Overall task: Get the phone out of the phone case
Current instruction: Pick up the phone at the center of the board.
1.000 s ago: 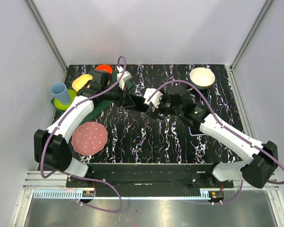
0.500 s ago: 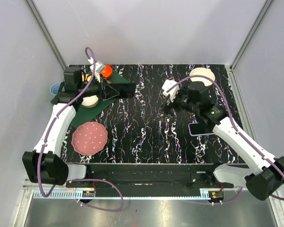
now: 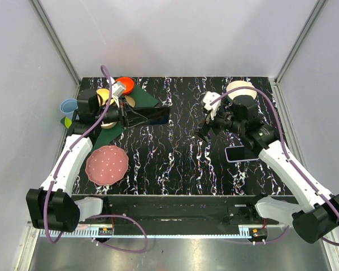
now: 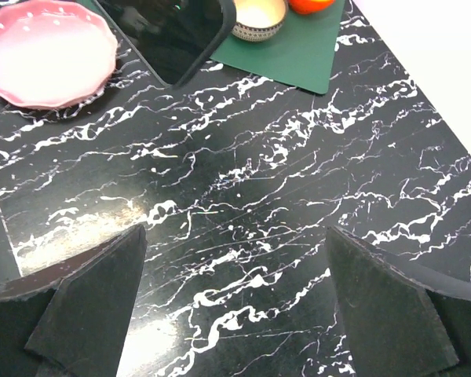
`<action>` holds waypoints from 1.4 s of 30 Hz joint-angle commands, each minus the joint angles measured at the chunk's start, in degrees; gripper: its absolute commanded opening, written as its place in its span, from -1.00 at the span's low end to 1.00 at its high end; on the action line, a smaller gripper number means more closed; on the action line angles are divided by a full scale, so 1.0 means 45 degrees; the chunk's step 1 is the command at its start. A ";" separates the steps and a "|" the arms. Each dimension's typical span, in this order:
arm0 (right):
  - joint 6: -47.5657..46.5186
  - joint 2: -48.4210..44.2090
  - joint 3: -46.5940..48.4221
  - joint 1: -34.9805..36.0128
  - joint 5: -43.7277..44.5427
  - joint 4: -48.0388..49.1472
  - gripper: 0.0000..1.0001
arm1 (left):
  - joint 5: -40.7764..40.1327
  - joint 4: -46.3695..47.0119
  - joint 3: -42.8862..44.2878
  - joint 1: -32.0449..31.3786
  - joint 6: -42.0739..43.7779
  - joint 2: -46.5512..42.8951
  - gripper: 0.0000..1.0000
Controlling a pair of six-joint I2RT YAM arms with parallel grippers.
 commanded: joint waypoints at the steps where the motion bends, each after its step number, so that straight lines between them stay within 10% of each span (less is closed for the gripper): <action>1: 0.0645 -0.0746 0.0439 -0.0393 -0.1171 0.0007 1.00 | 0.0892 0.1887 0.0097 -0.0710 -0.0324 -0.0790 -1.00; 21: 0.3360 -0.0668 0.0478 -0.0726 -0.4823 0.1179 0.99 | 0.1654 0.3136 0.0020 -0.1845 -0.0092 -0.1552 -1.00; 38: 0.3634 0.0540 0.2137 -0.0765 -0.4920 0.1003 0.96 | 0.2689 0.9346 -0.1212 -0.1962 -0.4265 0.0262 -1.00; 42: 0.4199 0.1089 0.2469 -0.0960 -0.6072 0.1296 0.89 | 0.2593 1.6052 -0.2400 -0.2059 -0.8711 0.1178 -1.00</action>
